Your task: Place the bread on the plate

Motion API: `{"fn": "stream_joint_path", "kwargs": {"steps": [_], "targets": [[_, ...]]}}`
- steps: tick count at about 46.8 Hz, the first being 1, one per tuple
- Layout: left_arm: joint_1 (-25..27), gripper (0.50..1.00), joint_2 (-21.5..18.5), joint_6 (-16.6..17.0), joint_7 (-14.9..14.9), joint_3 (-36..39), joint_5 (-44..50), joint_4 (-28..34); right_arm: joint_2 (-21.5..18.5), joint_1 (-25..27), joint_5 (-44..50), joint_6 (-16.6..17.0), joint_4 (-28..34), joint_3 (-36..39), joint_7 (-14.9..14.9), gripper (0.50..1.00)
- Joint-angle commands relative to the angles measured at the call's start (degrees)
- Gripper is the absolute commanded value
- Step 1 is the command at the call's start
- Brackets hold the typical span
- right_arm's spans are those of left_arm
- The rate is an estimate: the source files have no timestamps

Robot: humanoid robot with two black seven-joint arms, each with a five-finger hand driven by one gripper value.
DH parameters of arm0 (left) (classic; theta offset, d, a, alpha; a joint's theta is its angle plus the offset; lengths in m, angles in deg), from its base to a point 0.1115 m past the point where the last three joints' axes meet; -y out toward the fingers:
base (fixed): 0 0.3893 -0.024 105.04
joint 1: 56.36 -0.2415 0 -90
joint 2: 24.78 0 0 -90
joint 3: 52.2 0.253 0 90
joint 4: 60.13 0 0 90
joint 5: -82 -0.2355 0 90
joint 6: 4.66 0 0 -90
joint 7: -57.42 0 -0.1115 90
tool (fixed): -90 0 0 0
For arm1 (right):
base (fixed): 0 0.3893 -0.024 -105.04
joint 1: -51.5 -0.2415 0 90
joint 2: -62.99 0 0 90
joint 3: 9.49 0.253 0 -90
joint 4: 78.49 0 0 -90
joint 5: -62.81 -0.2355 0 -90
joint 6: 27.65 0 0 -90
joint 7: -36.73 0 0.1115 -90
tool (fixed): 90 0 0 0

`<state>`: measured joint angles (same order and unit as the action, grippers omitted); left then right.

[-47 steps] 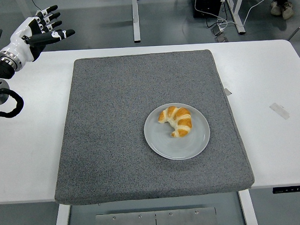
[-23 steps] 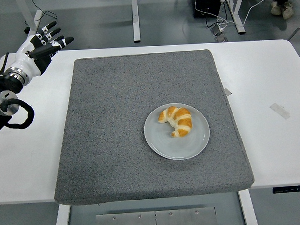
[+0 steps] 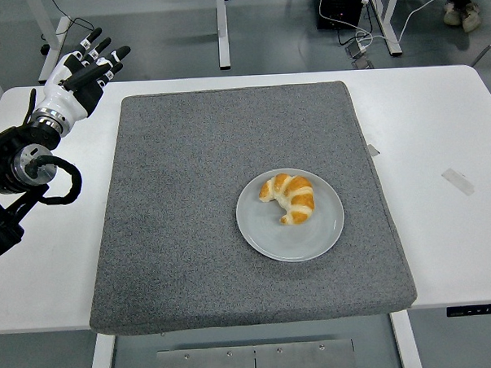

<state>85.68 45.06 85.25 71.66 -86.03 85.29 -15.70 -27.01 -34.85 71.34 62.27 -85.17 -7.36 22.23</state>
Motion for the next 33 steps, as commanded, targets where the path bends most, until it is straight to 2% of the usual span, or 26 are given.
{"fn": "stream_joint_path", "kwargs": {"steps": [1,19,33], "targets": [[0.08,0.977,0.21,-0.08,-0.08,-0.45,-0.03,-1.09,0.0,0.04,0.0,0.0,0.0,-0.01,0.0,1.0],[-0.01,0.977,0.04,-0.08,-0.08,-0.45,0.15,-2.24,0.0,0.04,0.0,0.0,0.0,-0.01,0.0,1.0],[-0.45,0.977,-0.14,-0.43,-0.08,-0.37,0.15,-6.36,0.0,0.04,0.0,0.0,0.0,-0.01,0.0,1.0]]}}
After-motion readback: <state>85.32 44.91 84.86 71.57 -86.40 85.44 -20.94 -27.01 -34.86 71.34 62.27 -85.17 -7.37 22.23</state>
